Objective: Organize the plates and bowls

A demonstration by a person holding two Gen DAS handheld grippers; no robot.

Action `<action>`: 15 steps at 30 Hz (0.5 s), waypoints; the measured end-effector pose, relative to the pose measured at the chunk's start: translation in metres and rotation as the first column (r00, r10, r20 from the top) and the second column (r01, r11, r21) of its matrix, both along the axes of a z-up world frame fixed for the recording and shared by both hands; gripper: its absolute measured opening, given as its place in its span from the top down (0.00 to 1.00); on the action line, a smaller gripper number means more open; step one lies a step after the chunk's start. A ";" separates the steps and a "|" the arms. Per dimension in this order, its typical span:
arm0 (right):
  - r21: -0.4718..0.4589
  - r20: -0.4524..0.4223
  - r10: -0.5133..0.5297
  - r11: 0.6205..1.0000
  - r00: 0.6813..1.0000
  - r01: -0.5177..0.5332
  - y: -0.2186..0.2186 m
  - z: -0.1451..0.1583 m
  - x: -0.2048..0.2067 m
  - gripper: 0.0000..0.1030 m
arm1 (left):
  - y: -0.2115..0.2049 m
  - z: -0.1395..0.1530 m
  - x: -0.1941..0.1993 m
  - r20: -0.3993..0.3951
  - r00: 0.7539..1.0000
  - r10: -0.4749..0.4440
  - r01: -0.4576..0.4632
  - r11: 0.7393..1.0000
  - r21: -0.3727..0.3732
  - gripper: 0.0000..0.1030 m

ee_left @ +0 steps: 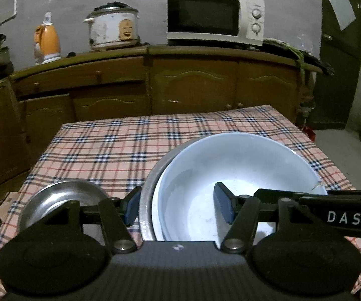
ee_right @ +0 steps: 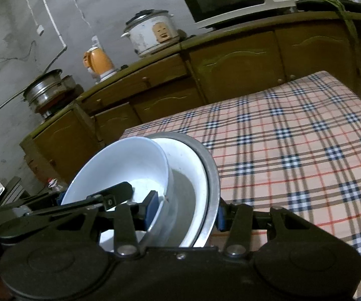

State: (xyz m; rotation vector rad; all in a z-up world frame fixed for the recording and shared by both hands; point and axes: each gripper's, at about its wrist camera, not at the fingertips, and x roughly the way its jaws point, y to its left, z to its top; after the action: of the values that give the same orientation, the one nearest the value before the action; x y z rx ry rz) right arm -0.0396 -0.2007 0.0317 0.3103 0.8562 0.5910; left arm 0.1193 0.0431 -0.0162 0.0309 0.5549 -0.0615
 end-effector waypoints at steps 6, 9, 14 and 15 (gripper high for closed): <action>0.001 0.009 0.032 0.999 0.999 -0.032 0.020 0.005 -0.008 0.47 | 0.017 0.002 -0.008 0.007 0.999 0.031 -0.031 0.999 -0.009 0.39; 0.000 0.010 0.044 0.999 0.999 -0.044 0.030 0.006 -0.011 0.47 | 0.026 0.002 -0.010 0.008 0.999 0.043 -0.043 0.999 -0.014 0.39; -0.003 0.010 0.068 0.998 0.998 -0.068 0.049 0.006 -0.015 0.47 | 0.043 0.000 -0.013 0.006 0.998 0.064 -0.064 0.998 -0.021 0.39; -0.003 0.009 0.074 0.997 0.997 -0.074 0.053 0.006 -0.015 0.47 | 0.047 -0.001 -0.014 0.005 0.998 0.068 -0.068 0.997 -0.021 0.39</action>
State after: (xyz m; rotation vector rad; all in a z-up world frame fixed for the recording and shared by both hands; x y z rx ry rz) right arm -0.0549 -0.1480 0.0379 0.2739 0.8627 0.6590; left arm 0.1055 0.0899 -0.0169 -0.0084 0.5488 -0.0011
